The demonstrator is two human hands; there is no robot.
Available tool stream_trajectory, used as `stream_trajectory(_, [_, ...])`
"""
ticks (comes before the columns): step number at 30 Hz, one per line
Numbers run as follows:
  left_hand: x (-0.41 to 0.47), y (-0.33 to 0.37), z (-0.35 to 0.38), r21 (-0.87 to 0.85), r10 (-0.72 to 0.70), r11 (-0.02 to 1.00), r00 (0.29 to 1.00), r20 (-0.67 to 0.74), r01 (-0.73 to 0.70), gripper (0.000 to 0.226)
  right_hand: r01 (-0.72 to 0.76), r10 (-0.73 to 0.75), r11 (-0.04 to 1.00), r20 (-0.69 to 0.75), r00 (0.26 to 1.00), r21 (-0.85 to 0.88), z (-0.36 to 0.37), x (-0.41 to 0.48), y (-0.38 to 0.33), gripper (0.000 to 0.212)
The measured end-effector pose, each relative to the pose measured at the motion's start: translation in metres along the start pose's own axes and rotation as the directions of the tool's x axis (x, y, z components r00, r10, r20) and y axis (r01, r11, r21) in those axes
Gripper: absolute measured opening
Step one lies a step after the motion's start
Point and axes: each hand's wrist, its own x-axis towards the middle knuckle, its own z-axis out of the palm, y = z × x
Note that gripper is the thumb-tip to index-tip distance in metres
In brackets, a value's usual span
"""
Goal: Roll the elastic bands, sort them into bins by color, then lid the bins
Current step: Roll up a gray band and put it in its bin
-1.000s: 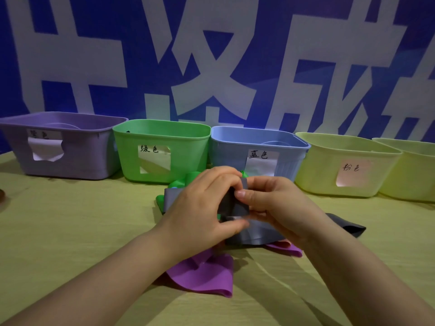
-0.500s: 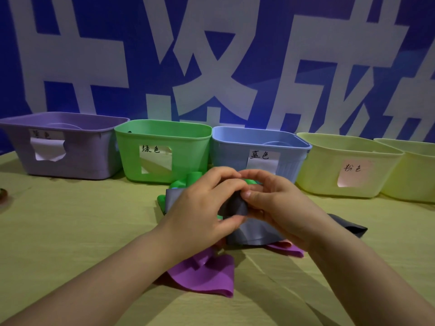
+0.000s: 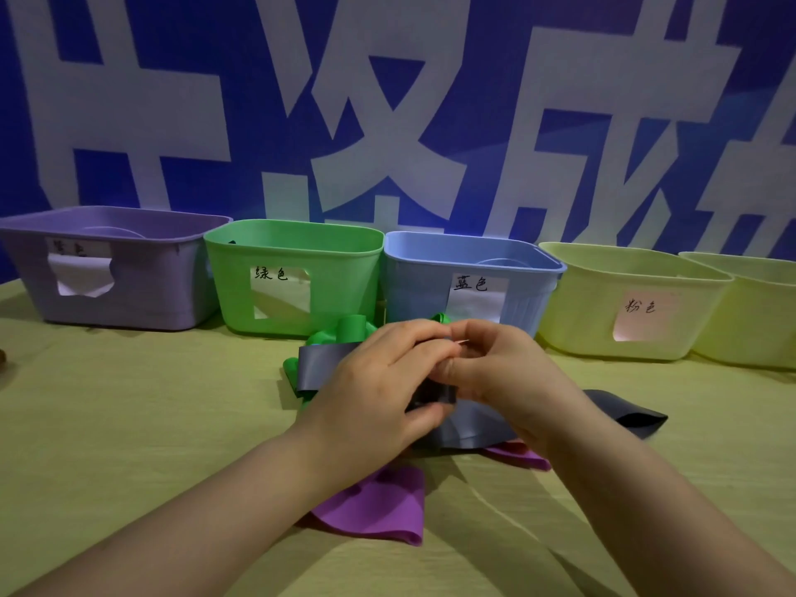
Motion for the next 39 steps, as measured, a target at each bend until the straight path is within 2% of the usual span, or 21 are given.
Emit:
stream_trajectory(5, [-0.0006, -0.0031, -0.0025, -0.090, 0.021, 0.996, 1.000, -0.005, -0.021, 0.050, -0.045, 0.041, 0.994, 0.043, 0.998, 0.096, -0.0056, -0.0012, -0.0040, 0.031])
stream_trajectory(8, [-0.0016, -0.0047, -0.0059, -0.127, -0.002, 0.992, 1.000, -0.025, -0.001, 0.044, -0.049, 0.038, 0.989, 0.084, 0.996, 0.140, -0.0055, -0.0032, -0.0067, 0.030])
stream_trajectory(18, [-0.0014, -0.0068, -0.0069, -0.095, 0.031, 0.995, 0.999, -0.022, -0.033, 0.038, -0.127, 0.066, 0.951, 0.215, 0.974, 0.284, -0.0056, -0.0012, -0.0048, 0.031])
stream_trajectory(24, [-0.0010, -0.0066, -0.0062, -0.027, 0.061, 0.998, 0.997, -0.057, -0.062, 0.037, -0.090, 0.056, 0.977, 0.174, 0.983, 0.194, -0.0042, -0.0045, -0.0055, 0.028])
stream_trajectory(29, [-0.0023, -0.0058, -0.0023, -0.030, 0.051, 0.998, 0.997, -0.056, -0.053, 0.038, 0.006, -0.008, 0.997, -0.024, 1.000, -0.079, -0.0024, -0.0003, -0.0013, 0.020])
stream_trajectory(32, [-0.0016, -0.0054, -0.0009, -0.053, 0.038, 0.998, 0.999, -0.032, -0.040, 0.040, 0.010, -0.011, 1.000, -0.019, 1.000, -0.024, -0.0053, 0.0018, -0.0005, 0.023])
stream_trajectory(35, [-0.0016, -0.0065, -0.0011, -0.051, 0.036, 0.998, 0.999, 0.012, -0.035, 0.046, -0.027, 0.022, 0.996, 0.051, 0.998, 0.084, -0.0076, 0.0014, -0.0009, 0.029])
stream_trajectory(39, [-0.0023, -0.0098, -0.0052, -0.047, 0.047, 0.998, 0.998, 0.050, -0.044, 0.048, -0.057, 0.043, 0.990, 0.108, 0.993, 0.127, -0.0063, -0.0003, -0.0027, 0.031])
